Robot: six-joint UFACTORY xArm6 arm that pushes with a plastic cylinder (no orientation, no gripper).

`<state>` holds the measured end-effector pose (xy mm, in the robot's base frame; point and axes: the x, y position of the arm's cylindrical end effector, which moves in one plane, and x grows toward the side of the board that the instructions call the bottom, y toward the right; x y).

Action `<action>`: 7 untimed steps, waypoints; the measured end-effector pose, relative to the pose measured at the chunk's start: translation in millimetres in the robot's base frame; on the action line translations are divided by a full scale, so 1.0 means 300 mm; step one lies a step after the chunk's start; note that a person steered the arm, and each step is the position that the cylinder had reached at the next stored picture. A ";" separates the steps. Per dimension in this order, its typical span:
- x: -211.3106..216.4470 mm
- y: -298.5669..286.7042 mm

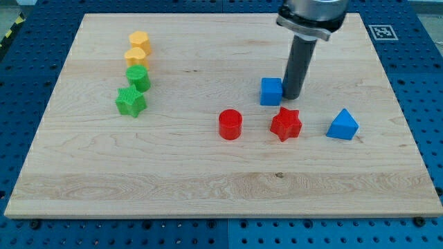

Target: Move your arm to blue triangle

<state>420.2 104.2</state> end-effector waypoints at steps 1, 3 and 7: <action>0.006 -0.074; 0.011 -0.221; 0.005 0.279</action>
<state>421.7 187.9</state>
